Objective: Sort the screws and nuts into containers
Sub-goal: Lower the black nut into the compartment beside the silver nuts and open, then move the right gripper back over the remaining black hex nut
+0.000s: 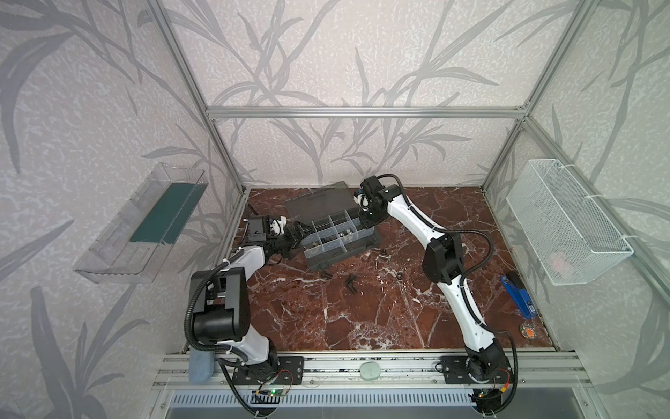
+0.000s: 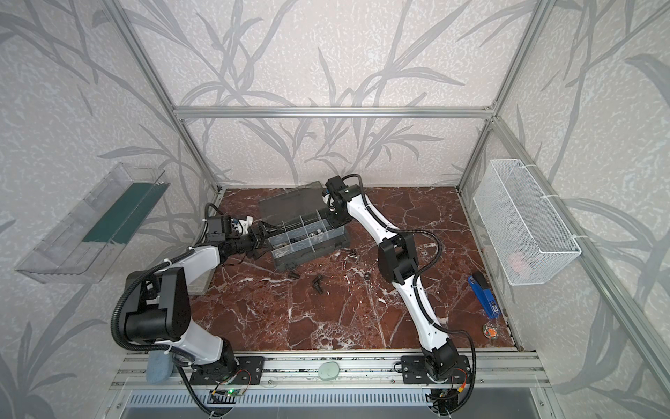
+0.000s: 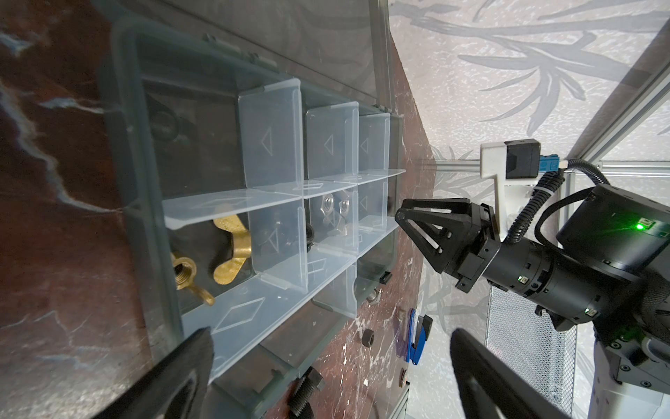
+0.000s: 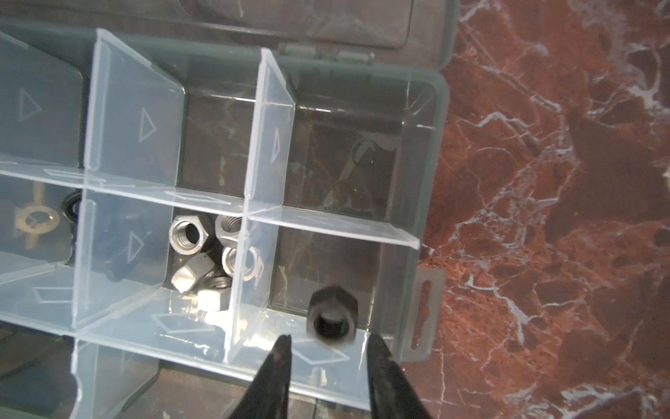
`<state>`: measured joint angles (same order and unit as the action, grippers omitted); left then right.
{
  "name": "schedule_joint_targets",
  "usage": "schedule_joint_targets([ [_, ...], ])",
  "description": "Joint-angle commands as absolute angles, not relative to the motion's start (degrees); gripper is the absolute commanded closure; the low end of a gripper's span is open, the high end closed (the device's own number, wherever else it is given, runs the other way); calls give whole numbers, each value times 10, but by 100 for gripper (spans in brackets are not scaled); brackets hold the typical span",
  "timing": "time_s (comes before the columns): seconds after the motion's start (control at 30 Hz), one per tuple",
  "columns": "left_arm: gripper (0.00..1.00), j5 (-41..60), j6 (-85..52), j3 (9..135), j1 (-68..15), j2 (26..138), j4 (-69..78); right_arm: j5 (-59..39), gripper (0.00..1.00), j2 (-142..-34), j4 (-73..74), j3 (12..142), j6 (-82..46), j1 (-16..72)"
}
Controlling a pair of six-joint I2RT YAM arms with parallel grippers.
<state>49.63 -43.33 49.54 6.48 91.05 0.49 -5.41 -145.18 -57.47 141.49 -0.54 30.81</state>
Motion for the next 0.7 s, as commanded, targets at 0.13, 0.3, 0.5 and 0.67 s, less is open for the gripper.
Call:
schedule_joint_targets([
  [0.13, 0, 497, -432, 501, 66, 897, 3, -52, 57, -1440, -612, 1454, -5, 312],
  [0.3, 0, 499, -431, 503, 66, 895, 0, -31, 55, -1377, -634, 1401, 2, 314],
  [0.5, 0, 497, -431, 508, 66, 897, -3, -20, 50, -1230, -574, 1177, -16, 314],
  [0.67, 0, 497, -428, 512, 65, 899, -9, -24, 44, -1118, -520, 985, -56, 312],
])
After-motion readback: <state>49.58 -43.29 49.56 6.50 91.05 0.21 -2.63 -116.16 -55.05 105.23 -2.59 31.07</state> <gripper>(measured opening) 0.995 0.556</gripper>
